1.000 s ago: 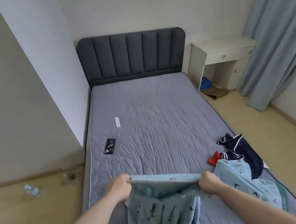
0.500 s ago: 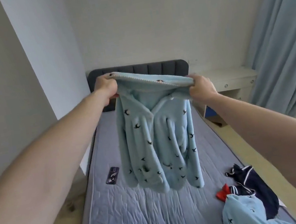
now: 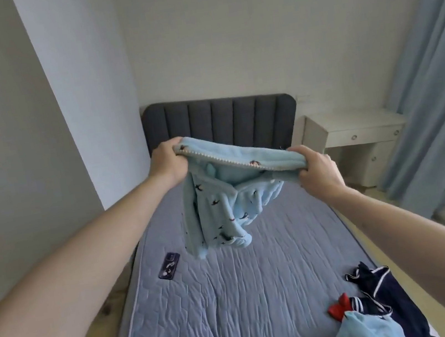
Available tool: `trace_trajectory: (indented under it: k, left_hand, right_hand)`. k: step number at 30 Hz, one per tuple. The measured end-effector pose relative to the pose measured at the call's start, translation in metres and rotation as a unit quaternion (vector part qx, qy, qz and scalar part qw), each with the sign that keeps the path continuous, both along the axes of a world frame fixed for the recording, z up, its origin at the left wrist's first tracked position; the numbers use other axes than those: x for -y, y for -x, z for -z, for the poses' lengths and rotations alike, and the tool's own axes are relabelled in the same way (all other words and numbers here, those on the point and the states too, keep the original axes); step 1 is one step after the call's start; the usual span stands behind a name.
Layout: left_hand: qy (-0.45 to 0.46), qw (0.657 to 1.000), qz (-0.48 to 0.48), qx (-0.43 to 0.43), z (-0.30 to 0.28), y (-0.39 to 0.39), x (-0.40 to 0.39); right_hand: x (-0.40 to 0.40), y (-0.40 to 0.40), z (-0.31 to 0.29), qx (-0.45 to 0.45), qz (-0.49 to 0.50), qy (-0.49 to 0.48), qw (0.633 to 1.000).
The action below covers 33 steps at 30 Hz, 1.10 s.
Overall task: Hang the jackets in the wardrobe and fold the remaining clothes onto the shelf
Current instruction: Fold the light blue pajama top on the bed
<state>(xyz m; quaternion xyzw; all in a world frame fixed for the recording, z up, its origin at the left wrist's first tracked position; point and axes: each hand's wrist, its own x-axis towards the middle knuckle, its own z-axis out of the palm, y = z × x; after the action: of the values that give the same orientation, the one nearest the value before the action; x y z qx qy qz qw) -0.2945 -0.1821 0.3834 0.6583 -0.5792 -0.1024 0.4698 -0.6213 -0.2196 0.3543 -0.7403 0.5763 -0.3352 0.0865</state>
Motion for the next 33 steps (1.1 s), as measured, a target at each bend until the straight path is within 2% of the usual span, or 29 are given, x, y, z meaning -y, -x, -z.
trace_trajectory:
  k: [5, 10, 15, 18, 21, 26, 28, 29, 31, 33]
  left_hand:
    - [-0.161, 0.987, 0.029, -0.013, 0.161, 0.007, -0.018]
    - [-0.332, 0.942, 0.040, -0.027, 0.351, 0.021, -0.081]
    - [-0.494, 0.863, 0.102, -0.011, 0.505, 0.039, -0.173]
    - [-0.537, 0.837, 0.108, -0.013, 0.578, 0.052, -0.220]
    - [-0.582, 0.802, 0.131, -0.019, 0.636, 0.060, -0.253]
    - [-0.697, 0.674, 0.247, 0.019, 0.694, 0.055, -0.265]
    - [-0.704, 0.672, 0.228, 0.023, 0.711, 0.044, -0.254]
    - [-0.698, 0.687, 0.200, 0.024, 0.718, 0.036, -0.243]
    - [-0.673, 0.727, 0.134, 0.024, 0.731, 0.018, -0.211]
    - [-0.643, 0.764, 0.061, 0.010, 0.742, -0.002, -0.171]
  right_hand:
    - [-0.014, 0.010, 0.144, -0.081, -0.026, -0.138, 0.987]
    - [-0.058, 0.021, 0.305, -0.176, -0.047, -0.310, 0.933]
    - [-0.127, 0.037, 0.444, -0.231, -0.080, -0.488, 0.838]
    - [-0.157, 0.043, 0.507, -0.246, -0.101, -0.571, 0.777]
    - [-0.181, 0.049, 0.559, -0.268, -0.104, -0.617, 0.733]
    - [-0.201, 0.062, 0.626, -0.273, -0.117, -0.670, 0.681]
    - [-0.193, 0.062, 0.647, -0.270, -0.096, -0.678, 0.677]
    - [-0.185, 0.060, 0.658, -0.260, -0.080, -0.678, 0.683]
    - [-0.158, 0.054, 0.679, -0.237, -0.046, -0.650, 0.721]
    - [-0.120, 0.043, 0.697, -0.188, 0.000, -0.604, 0.775]
